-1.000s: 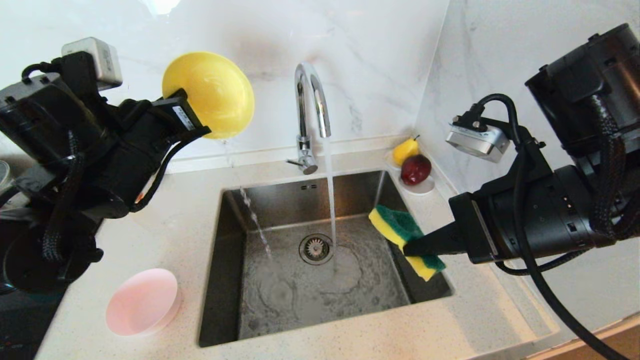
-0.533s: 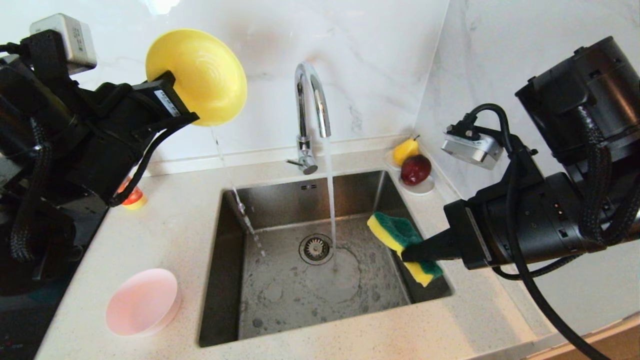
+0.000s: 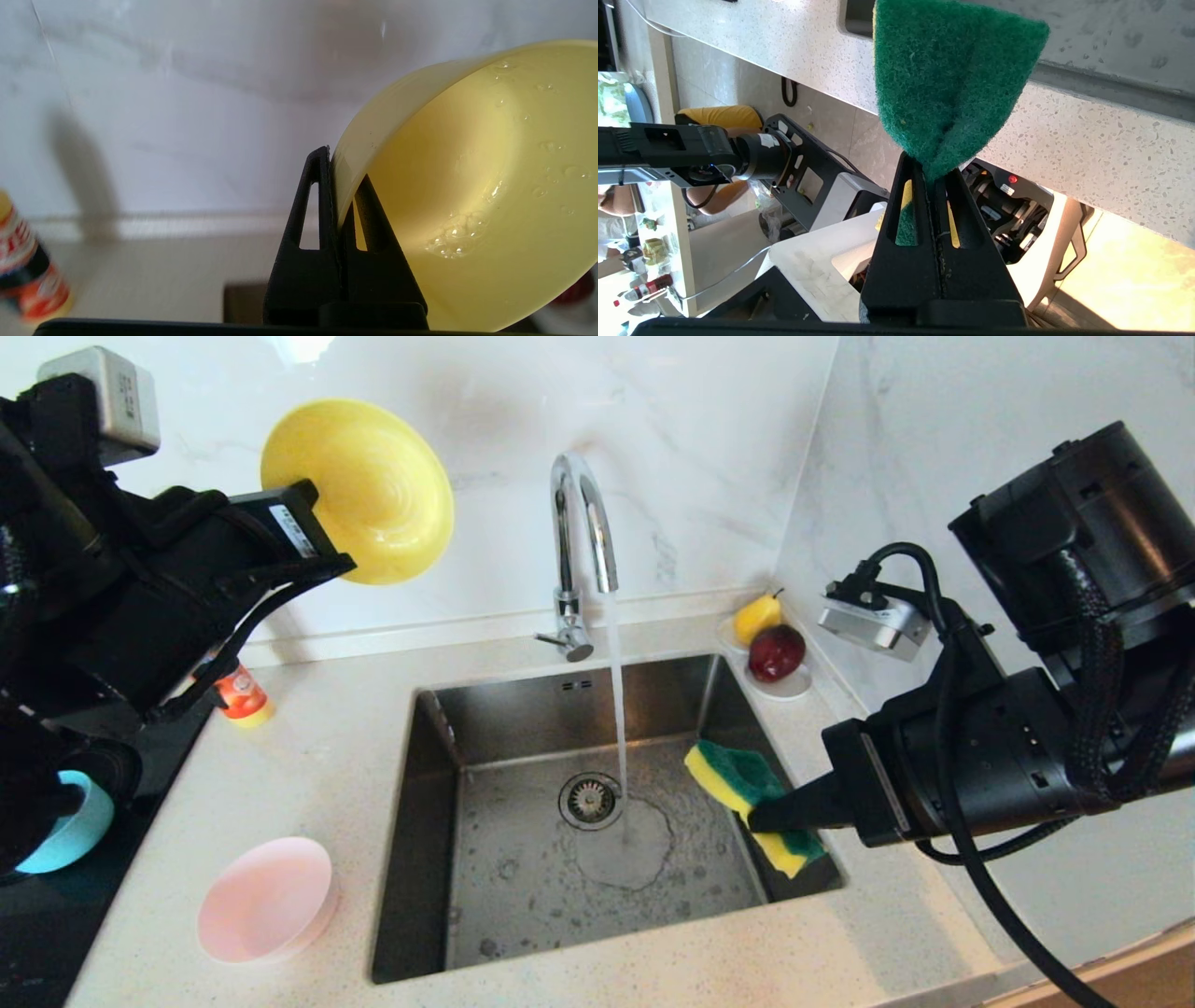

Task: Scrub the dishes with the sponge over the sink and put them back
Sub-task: Rinse the bowl, then place the bowl on the table

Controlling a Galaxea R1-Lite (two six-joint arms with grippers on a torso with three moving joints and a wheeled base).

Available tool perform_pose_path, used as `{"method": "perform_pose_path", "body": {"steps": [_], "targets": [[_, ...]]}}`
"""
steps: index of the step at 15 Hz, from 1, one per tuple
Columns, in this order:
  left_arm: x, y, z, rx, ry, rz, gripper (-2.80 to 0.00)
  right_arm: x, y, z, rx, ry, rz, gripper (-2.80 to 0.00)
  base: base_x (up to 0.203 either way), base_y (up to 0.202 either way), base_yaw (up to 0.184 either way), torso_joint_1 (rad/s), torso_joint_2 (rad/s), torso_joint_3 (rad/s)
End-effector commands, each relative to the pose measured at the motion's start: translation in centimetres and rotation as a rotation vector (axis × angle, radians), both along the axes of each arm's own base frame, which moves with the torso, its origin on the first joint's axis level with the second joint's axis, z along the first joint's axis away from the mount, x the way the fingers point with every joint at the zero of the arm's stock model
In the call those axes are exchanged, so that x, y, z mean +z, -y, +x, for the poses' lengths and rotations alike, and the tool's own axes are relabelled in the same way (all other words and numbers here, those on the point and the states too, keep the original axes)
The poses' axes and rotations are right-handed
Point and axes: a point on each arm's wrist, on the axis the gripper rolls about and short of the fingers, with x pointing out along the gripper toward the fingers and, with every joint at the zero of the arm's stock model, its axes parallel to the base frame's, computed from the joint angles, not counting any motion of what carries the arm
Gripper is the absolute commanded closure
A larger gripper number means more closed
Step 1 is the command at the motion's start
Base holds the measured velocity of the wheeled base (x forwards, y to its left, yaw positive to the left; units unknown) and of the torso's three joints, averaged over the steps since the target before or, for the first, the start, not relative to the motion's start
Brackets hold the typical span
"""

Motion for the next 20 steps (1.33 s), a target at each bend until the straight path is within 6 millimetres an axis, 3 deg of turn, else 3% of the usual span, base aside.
{"method": "perform_pose_path", "body": {"steps": [1,6,10,14,18,20], "targets": [[-0.8,-0.2,-0.7,0.002,-0.137,0.041,0.0,-0.1,-0.2,0.2,0.0,-0.005,-0.002,0.0,0.0,0.0,0.0,0.0,0.0,0.0],[-3.6,-1.9,-4.2,0.035,-0.682,0.028,0.0,-0.4,-0.1,0.2,-0.004,-0.015,-0.013,0.0,0.0,0.0,0.0,0.0,0.0,0.0],[-1.5,-4.8,-6.3,0.191,-0.883,-0.215,0.0,-0.8,0.4,0.7,-0.028,-0.027,-0.021,0.0,0.0,0.0,0.0,0.0,0.0,0.0],[-2.4,-8.1,-4.2,0.357,-0.935,-0.311,0.0,-1.5,0.2,1.5,-0.042,-0.039,-0.035,0.0,0.0,0.0,0.0,0.0,0.0,0.0],[-5.2,-13.5,-1.1,0.589,-0.986,-0.512,0.0,-2.0,-0.2,2.1,-0.043,-0.044,-0.04,0.0,0.0,0.0,0.0,0.0,0.0,0.0],[-6.7,-15.7,-0.2,0.619,-1.018,-0.602,0.0,-2.0,-0.5,2.3,-0.042,-0.041,-0.041,0.0,0.0,0.0,0.0,0.0,0.0,0.0]]}}
